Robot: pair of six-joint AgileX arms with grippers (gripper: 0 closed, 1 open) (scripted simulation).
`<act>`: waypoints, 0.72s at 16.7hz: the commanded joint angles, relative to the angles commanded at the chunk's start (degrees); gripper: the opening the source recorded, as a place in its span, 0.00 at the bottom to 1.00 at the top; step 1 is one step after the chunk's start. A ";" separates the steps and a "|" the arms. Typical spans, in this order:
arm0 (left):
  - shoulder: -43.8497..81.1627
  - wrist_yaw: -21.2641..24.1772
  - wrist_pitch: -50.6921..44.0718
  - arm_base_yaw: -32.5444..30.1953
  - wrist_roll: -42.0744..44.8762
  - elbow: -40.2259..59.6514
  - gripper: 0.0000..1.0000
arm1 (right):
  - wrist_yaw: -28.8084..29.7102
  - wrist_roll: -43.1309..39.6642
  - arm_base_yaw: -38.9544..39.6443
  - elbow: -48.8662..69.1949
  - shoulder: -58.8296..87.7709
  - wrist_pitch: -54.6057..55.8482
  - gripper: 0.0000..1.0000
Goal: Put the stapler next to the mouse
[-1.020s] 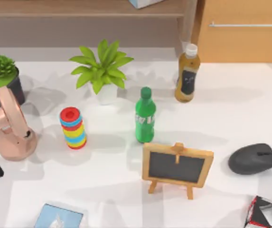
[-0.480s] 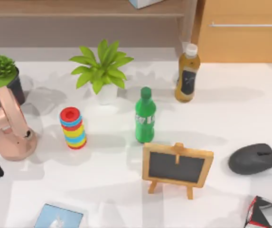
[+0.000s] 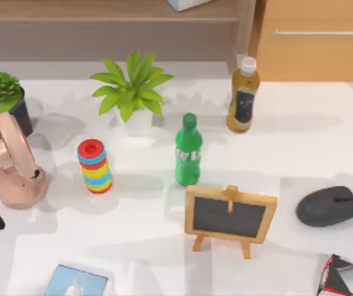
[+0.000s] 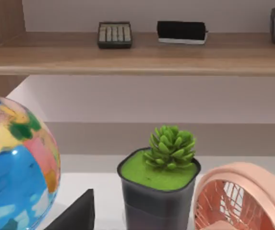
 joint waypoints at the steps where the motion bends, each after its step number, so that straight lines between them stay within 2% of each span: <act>1: 0.00 0.00 0.00 0.00 0.00 0.00 1.00 | -0.21 -0.03 1.45 4.50 2.85 -1.30 0.00; 8: 0.00 0.00 0.00 0.00 0.00 0.00 1.00 | 0.22 -0.22 14.78 36.60 24.91 -9.52 0.00; 12: 0.00 0.00 0.00 0.00 0.00 0.00 1.00 | 1.15 -0.41 21.78 49.03 35.11 -13.15 0.00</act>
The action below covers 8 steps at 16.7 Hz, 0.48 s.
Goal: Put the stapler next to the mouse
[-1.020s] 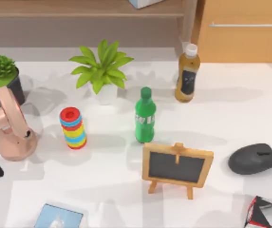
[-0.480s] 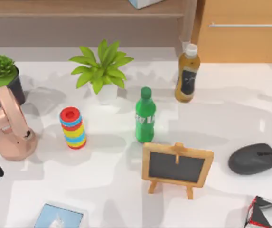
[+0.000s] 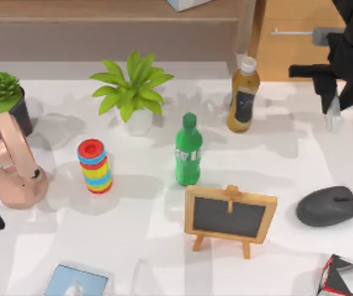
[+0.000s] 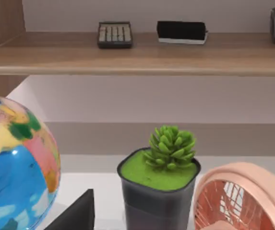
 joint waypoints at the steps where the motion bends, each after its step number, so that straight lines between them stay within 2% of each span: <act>1: 0.00 0.00 0.00 0.00 0.00 0.00 1.00 | 0.20 -0.05 1.09 1.73 1.61 -0.65 0.00; 8: 0.00 0.00 0.00 0.00 0.00 0.00 1.00 | 0.28 0.05 1.94 3.24 3.05 -1.25 0.00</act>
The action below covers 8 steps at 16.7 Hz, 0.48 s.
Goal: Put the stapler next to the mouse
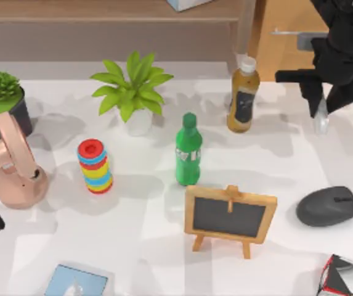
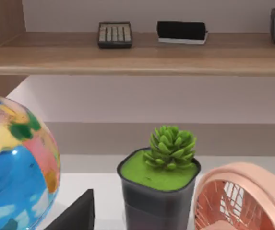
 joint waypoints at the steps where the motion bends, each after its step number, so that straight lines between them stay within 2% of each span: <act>1: 0.00 0.00 0.00 0.00 0.00 0.00 1.00 | 0.02 -0.02 -0.04 -0.02 -0.01 0.00 0.00; 8: 0.00 0.00 0.00 0.00 0.00 0.00 1.00 | 0.47 -0.30 -1.02 -0.44 -0.37 0.52 0.00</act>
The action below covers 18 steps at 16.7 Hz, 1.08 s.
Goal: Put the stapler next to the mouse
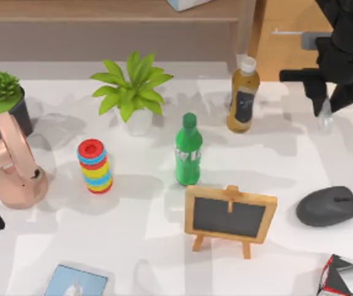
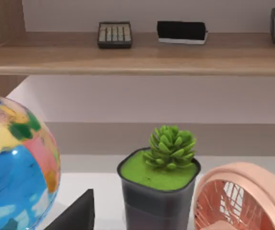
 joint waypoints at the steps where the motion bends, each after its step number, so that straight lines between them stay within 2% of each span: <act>1: 0.00 0.00 0.00 0.00 0.00 0.00 1.00 | 0.07 -0.03 -0.17 -0.07 -0.08 0.19 0.00; 18: 0.00 0.00 0.00 0.00 0.00 0.00 1.00 | -0.25 0.26 1.15 -3.81 1.14 5.25 0.00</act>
